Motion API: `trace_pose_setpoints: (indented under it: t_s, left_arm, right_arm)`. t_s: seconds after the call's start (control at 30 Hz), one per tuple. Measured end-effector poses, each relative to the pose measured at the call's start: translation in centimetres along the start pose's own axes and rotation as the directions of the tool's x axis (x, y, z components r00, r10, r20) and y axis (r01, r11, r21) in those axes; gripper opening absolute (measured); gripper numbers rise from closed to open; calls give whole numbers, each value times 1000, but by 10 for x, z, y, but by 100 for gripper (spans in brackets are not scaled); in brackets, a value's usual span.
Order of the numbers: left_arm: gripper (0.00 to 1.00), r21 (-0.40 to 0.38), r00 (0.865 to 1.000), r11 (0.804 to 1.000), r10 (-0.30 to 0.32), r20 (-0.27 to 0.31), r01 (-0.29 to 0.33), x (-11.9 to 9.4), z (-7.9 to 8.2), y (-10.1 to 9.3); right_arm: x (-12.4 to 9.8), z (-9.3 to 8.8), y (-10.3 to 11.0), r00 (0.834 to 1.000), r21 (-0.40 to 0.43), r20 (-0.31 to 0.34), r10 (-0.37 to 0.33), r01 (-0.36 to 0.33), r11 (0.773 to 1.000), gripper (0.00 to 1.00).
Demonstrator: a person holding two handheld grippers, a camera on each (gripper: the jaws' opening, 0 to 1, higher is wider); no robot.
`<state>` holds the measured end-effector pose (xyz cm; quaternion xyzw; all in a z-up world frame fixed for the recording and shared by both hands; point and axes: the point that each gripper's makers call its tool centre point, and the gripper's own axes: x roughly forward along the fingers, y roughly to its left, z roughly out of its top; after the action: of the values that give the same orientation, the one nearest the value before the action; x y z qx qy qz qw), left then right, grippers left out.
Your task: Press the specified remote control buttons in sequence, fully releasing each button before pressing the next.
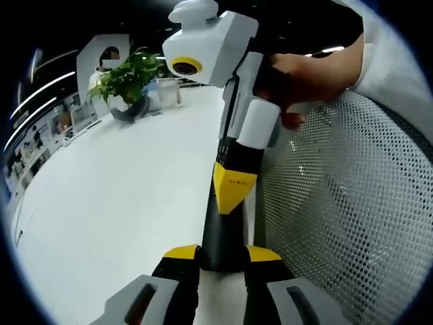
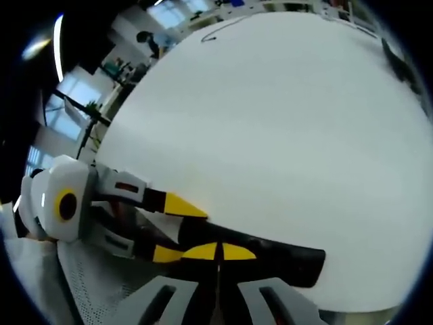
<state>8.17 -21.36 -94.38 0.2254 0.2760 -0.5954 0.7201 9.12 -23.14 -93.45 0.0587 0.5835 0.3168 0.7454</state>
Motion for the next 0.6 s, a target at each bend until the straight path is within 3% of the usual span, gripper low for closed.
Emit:
trace_pose_setpoints:
  t_s: [0.07,0.17,0.2,0.23,0.4,0.57,0.6]
  left_arm:
    - [25,1,1000,1000,-1,1,1,0,0,0]
    - [25,0,1000,1000,-1,4,1,0,0,0]
    - [25,-1,1000,1000,-1,5,1,0,0,0]
    - [25,-1,1000,1000,-2,6,2,0,0,1]
    - [25,-3,1000,1000,-1,10,1,1,1,1]
    - [25,-6,1000,1000,1,11,-1,2,1,1]
    - [25,-6,1000,1000,1,10,-1,2,2,1]
  right_arm:
    - [-6,7,4,999,-4,39,15,-15,1000,0]
    - [-25,26,5,986,-13,169,0,2,1000,0]
    - [-33,34,4,973,-32,232,-14,22,999,0]
    - [-47,49,0,939,-70,341,-51,79,994,0]
    - [-89,62,-14,872,-60,470,-139,189,980,0]
    - [-113,60,-20,833,-46,533,-149,204,978,4]
    - [-121,64,-19,797,-53,586,-149,221,974,9]
